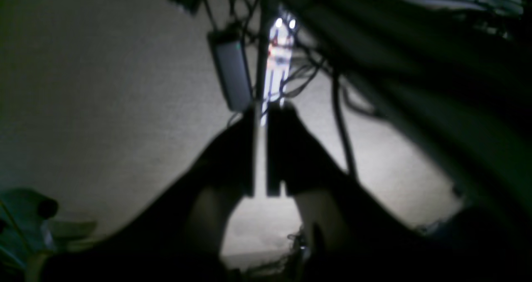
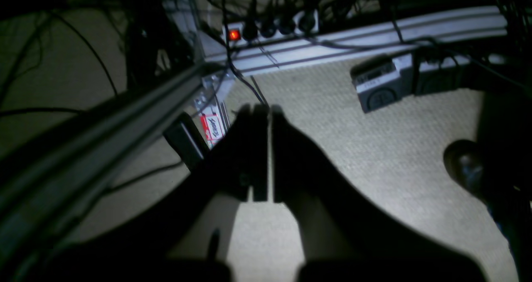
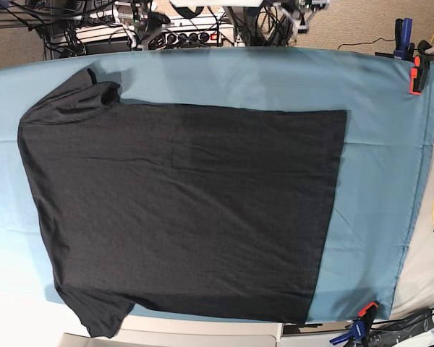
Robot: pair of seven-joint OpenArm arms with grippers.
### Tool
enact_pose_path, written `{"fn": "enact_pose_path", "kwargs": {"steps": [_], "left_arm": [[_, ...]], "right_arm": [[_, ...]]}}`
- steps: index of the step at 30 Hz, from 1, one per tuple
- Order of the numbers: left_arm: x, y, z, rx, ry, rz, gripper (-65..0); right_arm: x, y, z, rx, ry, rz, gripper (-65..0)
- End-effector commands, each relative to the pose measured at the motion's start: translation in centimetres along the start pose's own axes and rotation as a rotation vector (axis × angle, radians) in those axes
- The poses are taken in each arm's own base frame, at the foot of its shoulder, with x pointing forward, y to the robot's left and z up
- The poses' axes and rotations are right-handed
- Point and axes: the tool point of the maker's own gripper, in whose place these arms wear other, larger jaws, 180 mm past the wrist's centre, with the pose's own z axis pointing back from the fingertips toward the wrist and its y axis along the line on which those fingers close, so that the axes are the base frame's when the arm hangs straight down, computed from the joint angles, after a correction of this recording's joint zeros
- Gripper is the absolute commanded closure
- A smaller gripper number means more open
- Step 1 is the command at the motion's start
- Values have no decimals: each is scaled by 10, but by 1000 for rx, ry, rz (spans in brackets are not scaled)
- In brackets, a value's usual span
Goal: Fold the T-shirt properly
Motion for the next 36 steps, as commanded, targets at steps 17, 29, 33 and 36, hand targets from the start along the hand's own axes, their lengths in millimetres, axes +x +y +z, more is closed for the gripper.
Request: {"fn": "enact_pose_path", "kwargs": {"steps": [17,29,33,36], "left_arm": [[-19,92,84,153,-131,-167,-24],[13,91,175,200,-280,-427,-24],[26,86,205,212,-302,-515,-24],[37,82,226,237,-319,-607,-24]], "right_arm": [[-10,-85,74,-31,-123,152,-28],[8,-93,160,-76,-245,407,-28],[21,-76,188,-61,-301,482,-28],[35,-68,210,-67,-343,531,-28]]}}
